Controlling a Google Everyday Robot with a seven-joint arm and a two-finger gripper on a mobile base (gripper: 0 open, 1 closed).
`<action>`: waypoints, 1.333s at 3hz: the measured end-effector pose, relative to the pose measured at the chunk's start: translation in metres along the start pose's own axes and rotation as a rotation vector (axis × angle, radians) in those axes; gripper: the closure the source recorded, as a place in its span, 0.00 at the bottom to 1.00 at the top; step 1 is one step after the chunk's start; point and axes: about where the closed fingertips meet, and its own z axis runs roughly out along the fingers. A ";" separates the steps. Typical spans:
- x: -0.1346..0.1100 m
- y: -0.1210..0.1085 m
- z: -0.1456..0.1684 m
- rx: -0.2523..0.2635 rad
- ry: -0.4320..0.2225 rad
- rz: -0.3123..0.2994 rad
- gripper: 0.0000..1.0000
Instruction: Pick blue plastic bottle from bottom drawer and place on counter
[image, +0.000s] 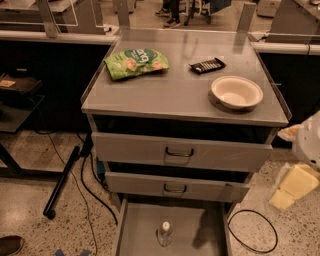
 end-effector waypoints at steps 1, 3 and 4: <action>0.018 0.012 0.044 -0.050 -0.094 0.016 0.00; 0.036 0.011 0.091 -0.075 -0.161 0.020 0.00; 0.041 0.024 0.127 -0.122 -0.178 0.021 0.00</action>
Offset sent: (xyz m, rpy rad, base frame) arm -0.0053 -0.0071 -0.1478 0.2529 -0.0056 0.0150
